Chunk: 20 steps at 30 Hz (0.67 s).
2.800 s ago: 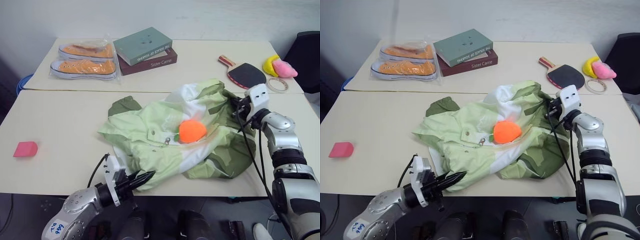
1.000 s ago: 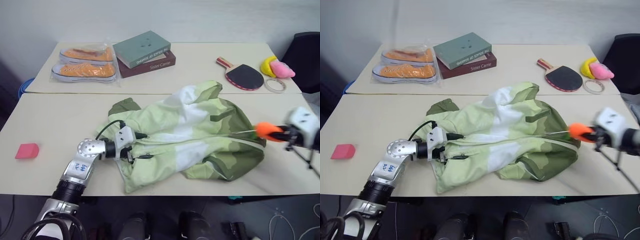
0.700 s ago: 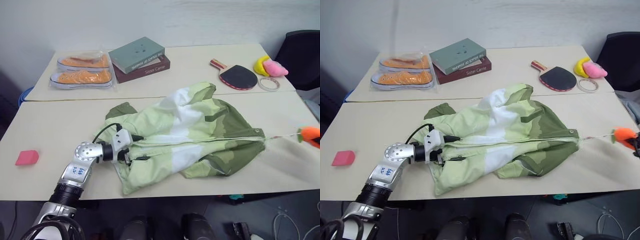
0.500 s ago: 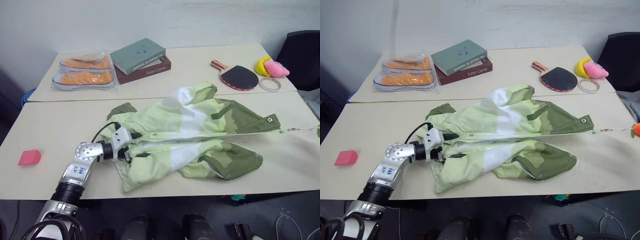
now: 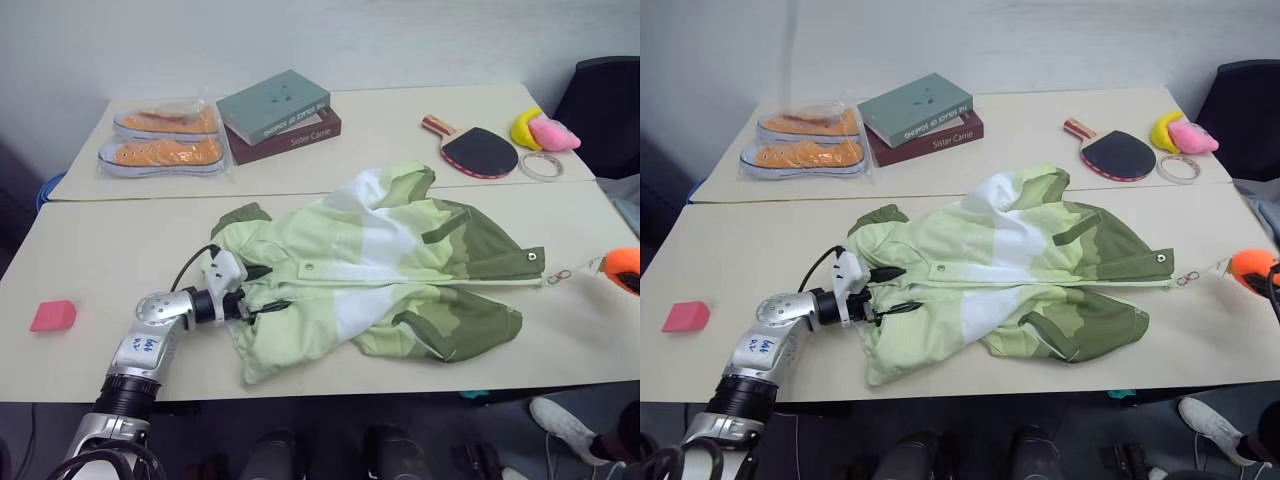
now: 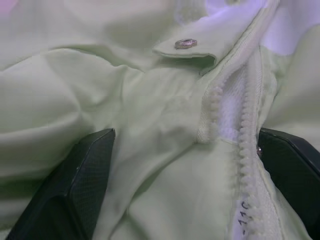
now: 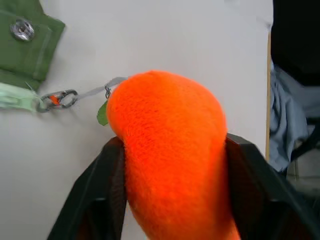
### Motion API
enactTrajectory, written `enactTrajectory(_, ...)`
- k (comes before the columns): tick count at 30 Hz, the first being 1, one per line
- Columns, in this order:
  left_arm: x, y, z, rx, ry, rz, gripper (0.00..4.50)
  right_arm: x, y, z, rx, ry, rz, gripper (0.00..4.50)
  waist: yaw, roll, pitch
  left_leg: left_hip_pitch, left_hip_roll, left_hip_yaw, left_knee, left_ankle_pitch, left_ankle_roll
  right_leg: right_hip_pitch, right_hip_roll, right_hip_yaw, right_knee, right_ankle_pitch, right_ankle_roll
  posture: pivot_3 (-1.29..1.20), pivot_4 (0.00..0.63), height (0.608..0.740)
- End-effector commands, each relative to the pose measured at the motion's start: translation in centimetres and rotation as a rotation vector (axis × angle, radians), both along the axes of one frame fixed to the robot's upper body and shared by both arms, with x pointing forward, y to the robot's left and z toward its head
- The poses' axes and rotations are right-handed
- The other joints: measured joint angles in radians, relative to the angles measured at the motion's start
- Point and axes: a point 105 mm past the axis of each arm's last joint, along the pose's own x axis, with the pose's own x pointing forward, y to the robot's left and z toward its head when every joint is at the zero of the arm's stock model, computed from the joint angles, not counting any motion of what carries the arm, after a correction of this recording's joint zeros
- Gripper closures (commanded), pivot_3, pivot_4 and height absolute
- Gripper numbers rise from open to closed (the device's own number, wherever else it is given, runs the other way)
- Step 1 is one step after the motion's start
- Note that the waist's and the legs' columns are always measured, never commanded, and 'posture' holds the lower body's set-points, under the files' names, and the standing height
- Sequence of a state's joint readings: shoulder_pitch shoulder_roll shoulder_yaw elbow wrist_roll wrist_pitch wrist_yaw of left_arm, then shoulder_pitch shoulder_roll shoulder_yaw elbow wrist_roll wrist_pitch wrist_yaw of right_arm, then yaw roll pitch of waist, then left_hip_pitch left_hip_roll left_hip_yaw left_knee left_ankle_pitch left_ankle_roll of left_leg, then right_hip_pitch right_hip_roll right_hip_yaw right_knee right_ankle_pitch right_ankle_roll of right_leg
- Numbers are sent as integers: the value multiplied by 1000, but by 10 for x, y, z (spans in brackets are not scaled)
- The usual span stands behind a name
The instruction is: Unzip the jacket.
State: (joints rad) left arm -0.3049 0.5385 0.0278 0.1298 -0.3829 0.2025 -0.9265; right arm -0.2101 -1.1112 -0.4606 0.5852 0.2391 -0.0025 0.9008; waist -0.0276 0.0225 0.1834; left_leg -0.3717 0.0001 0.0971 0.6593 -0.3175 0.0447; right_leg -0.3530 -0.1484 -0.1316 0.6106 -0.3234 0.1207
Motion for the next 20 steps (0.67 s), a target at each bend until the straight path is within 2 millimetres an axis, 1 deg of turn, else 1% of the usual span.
enactTrajectory(1, -13, 15, 53, -94, -116, -18, 0, -2, 38, 65, -61, -391, 218, 484, -1, -7, 5, 0, 0, 0, 0, 0, -1, 0, 0, 0, 0, 0, 0, 0, 150, 740)
enactTrajectory(2, -17, 18, 59, -99, -119, -20, 0, -3, 51, 68, -30, -423, 285, 158, -1, -9, 6, 0, 1, 0, 0, 1, -1, 0, 1, 0, 0, 0, 0, 0, 150, 740)
enactTrajectory(3, -21, 23, 62, -86, -115, -19, 0, -3, 68, 65, -20, -421, 365, 73, -1, -11, 7, 0, 1, -1, 0, 1, -1, 0, 1, 0, 0, 0, 0, 0, 150, 740)
enactTrajectory(4, -24, 26, 63, -76, -109, -18, 0, -3, 79, 62, -15, -415, 416, 73, -1, -12, 7, 0, 2, -1, 0, 1, -2, 0, 1, 0, 0, 0, 0, 0, 150, 740)
enactTrajectory(6, -35, 39, 54, 16, -81, -14, 0, 0, 120, 52, 81, -358, 590, 73, 3, -12, 8, 0, 2, -1, 0, 1, -2, 0, 1, 0, 0, 0, 0, 0, 150, 740)
enactTrajectory(7, -38, 47, 48, 58, -63, 9, 0, -2, 141, 45, 159, -302, 684, 73, 1, -12, 8, 0, 2, -1, 0, 1, -2, 0, 1, 0, 0, 0, 0, 0, 150, 740)
enactTrajectory(8, -43, 56, 42, 106, -55, 22, 0, -4, 164, 36, 183, -247, 778, 73, 2, -12, 8, 0, 2, -1, -1, 1, -2, 0, 1, 0, -1, 0, 0, 0, 150, 740)
enactTrajectory(11, -57, 69, 32, 166, -69, 42, 0, -16, 205, 12, 218, -138, 964, 73, 6, -12, 8, 0, 2, -2, -1, 1, -2, 0, 0, 0, -1, 0, 0, 0, 150, 740)
enactTrajectory(13, -65, 77, 27, 205, -96, 69, 0, -23, 222, -3, 227, -96, 1044, 73, 18, -12, 8, -1, 1, -2, -1, 0, -1, -1, -1, 0, -3, 0, 0, 0, 150, 740)
enactTrajectory(14, -70, 79, 24, 228, -109, 76, 0, -25, 227, -10, 221, -82, 1071, 73, 23, -13, 8, -2, 1, -2, -1, 0, -1, -1, -1, 0, -3, 0, 0, 0, 150, 740)
enactTrajectory(16, -77, 82, 22, 255, -138, 88, 0, -28, 228, -20, 212, -52, 1094, 73, 33, -13, 9, -2, 0, -2, 0, -1, 0, -2, -2, 1, -6, 0, 0, 0, 150, 740)
enactTrajectory(20, -86, 87, 25, 271, -170, 130, 0, -31, 221, -29, 199, -47, 1085, 73, 43, -13, 9, -4, -2, -2, 0, -2, 2, -4, -4, 2, -6, 0, 0, 0, 150, 740)
